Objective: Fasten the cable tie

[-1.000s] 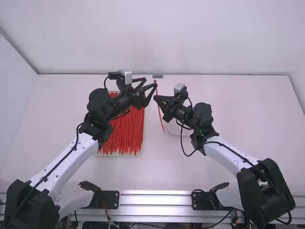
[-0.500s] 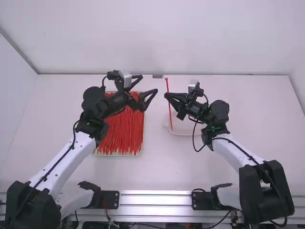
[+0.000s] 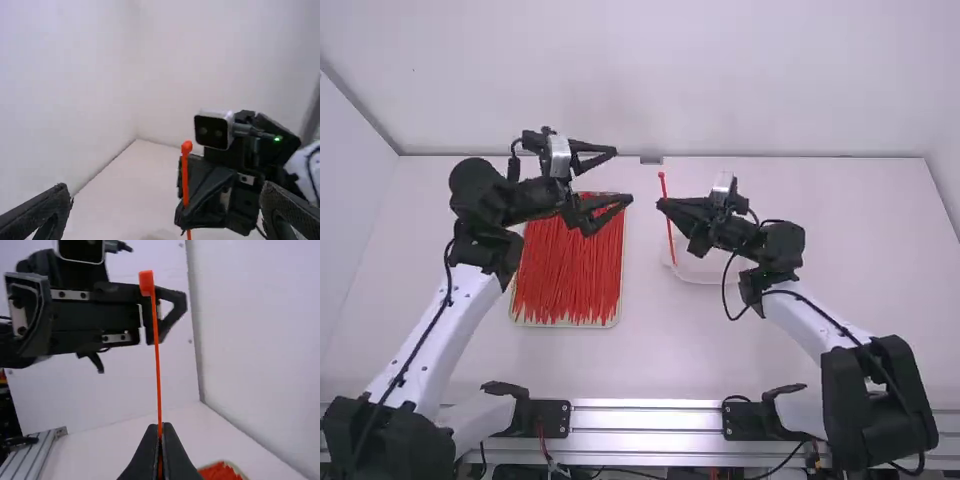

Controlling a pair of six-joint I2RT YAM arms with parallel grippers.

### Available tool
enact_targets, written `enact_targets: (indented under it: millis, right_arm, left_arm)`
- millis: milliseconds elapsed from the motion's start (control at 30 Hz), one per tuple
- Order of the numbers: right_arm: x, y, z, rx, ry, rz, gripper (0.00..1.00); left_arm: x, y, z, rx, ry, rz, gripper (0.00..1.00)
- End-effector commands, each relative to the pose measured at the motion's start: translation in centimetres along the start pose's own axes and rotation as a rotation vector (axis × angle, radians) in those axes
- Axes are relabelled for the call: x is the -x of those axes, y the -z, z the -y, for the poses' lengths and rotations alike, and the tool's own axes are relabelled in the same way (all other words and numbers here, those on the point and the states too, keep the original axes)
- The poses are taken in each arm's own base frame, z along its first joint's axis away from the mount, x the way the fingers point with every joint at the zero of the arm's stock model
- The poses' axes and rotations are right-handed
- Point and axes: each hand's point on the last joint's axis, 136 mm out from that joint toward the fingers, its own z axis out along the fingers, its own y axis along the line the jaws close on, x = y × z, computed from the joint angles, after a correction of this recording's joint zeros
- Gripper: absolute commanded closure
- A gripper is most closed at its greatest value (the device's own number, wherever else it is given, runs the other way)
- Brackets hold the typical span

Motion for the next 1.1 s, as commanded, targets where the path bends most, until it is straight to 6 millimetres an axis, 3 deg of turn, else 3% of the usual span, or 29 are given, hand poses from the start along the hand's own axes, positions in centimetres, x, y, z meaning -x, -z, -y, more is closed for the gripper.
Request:
enact_targets:
  millis: [0, 133, 500, 867, 967, 1067]
  right_arm:
    - [1.6, -0.4, -0.5, 0.025, 0.025, 0.036, 1.00]
    - [2.9, 0.0, -0.3, 0.010, 0.006, 0.080, 1.00]
    - [4.5, 0.1, 0.7, -0.056, -0.073, 0.165, 1.00]
    - [4.7, -0.1, 0.1, -0.033, -0.060, 0.171, 1.00]
    - [4.6, -0.2, 0.0, -0.028, -0.060, 0.168, 1.00]
    - [4.6, -0.4, -0.3, -0.023, -0.058, 0.171, 1.00]
  left_arm:
    - [1.1, -0.3, 1.4, -0.123, -0.027, -0.017, 0.01]
    - [1.7, -0.8, 1.6, -0.216, -0.017, -0.040, 0.01]
    - [1.3, -5.1, 1.2, -0.350, 0.064, -0.065, 0.01]
    - [2.0, -6.5, 2.1, -0.397, 0.049, -0.058, 0.17]
    - [2.0, -6.6, 2.0, -0.396, 0.051, -0.058, 0.31]
    - [1.9, -6.6, 2.1, -0.397, 0.057, -0.061, 0.36]
